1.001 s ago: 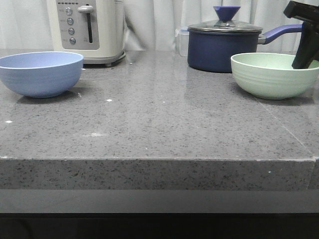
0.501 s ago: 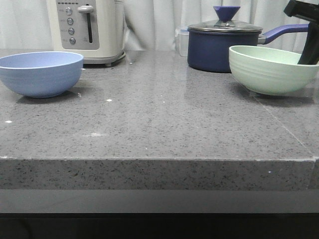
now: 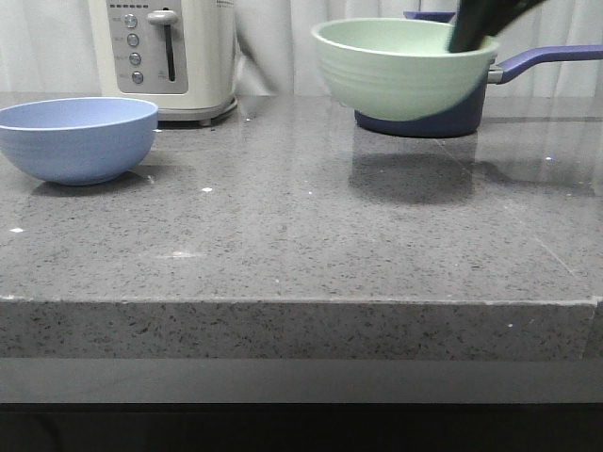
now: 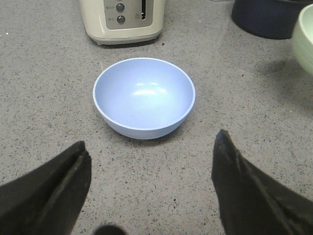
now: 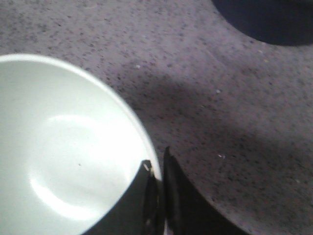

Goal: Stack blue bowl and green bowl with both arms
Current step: 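Lift and carry the green bowl toward the table center, set it down, then open the right gripper and raise it away from the green bowl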

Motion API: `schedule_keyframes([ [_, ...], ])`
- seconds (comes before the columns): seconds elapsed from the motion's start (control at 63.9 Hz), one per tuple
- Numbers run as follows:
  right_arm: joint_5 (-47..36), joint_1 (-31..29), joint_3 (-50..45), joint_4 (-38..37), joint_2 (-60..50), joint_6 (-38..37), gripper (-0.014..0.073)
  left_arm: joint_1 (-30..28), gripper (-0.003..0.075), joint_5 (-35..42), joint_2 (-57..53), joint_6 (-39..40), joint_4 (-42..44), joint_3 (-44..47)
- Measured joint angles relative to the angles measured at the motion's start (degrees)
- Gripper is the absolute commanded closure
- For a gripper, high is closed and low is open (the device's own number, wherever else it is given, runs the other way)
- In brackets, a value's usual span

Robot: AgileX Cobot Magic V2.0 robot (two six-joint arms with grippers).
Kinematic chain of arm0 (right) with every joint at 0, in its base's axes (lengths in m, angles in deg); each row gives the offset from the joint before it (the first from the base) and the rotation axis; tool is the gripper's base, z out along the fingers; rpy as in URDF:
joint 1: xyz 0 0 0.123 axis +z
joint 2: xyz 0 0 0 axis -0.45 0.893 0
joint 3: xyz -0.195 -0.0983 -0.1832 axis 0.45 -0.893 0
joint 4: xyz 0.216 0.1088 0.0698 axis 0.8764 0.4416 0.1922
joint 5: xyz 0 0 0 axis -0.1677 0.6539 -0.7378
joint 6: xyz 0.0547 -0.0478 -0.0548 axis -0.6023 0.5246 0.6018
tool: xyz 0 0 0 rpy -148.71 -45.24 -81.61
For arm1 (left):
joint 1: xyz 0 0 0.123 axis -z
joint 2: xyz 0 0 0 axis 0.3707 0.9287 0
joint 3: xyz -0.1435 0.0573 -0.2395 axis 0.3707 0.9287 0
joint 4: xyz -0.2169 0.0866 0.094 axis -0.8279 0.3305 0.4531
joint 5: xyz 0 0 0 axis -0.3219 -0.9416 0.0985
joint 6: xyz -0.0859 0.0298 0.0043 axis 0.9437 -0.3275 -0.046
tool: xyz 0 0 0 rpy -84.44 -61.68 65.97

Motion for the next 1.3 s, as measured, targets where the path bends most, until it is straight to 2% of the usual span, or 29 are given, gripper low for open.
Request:
schedule_keyframes([
  [0.235,0.11,5.98,6.22,-2.09,7.88,-3.87,0.0648,0.0,0.0208,0.0,0.0,0.0,0.0,0.0],
  [0.61,0.23,6.38,9.55,-2.99,13.99,-5.69,0.0628,0.0,0.0208,0.0,0.0,0.0,0.0,0.0],
  [0.829,0.23,6.38,9.59,-2.99,14.45,-5.69,0.049,0.0,0.0208,0.0,0.0,0.0,0.0,0.0],
  [0.986,0.23,6.38,9.68,-2.99,14.49,-5.69,0.0315,0.0,0.0208,0.0,0.0,0.0,0.0,0.0],
  [1.048,0.23,6.38,9.68,-2.99,14.49,-5.69,0.027,0.0,0.0208,0.0,0.0,0.0,0.0,0.0],
  [1.299,0.23,6.38,9.68,-2.99,13.21,-5.45,0.0246,0.0,0.0208,0.0,0.0,0.0,0.0,0.0],
])
